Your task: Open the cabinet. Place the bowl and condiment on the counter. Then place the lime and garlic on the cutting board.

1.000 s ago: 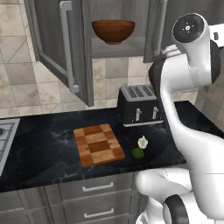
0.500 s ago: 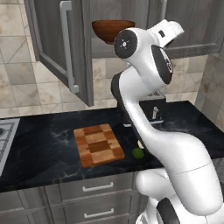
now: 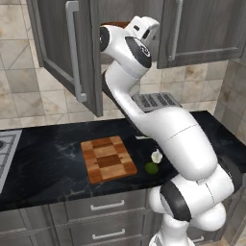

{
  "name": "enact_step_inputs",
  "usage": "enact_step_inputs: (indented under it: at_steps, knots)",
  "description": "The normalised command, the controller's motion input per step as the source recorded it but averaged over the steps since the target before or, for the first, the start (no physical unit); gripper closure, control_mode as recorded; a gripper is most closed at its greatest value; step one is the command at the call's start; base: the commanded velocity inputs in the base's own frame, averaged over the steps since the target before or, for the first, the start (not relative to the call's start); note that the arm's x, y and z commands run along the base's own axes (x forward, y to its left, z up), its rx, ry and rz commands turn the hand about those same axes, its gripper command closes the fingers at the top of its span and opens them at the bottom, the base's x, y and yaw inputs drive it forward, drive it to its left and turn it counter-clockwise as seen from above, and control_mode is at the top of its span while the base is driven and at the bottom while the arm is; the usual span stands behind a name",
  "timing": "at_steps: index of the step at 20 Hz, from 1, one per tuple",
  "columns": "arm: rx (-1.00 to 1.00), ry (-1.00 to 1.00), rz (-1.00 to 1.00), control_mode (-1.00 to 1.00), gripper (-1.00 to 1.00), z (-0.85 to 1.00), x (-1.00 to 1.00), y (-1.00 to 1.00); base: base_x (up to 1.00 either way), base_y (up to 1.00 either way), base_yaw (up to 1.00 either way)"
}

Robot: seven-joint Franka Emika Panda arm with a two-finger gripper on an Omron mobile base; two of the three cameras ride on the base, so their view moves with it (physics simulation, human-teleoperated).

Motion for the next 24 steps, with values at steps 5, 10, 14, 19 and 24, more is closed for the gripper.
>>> enact_step_inputs:
  at_steps: [5,10,14,19,24]
  knots:
    - [-0.13,0.24,-0.03,-1.0,-1.0,0.16,0.81,-0.17,0.0,0.0,0.0]
    - [-0.16,0.18,-0.07,-1.0,-1.0,0.01,0.64,-0.16,0.0,0.0,0.0]
    - [-0.18,0.16,-0.06,-1.0,-1.0,0.0,0.55,-0.01,0.0,0.0,0.0]
    - [-0.1,0.16,-0.11,-1.0,-1.0,0.03,0.06,-0.65,0.0,0.0,0.0]
    - [-0.03,0.07,-0.19,-1.0,-1.0,0.0,-0.31,-1.0,0.0,0.0,0.0]
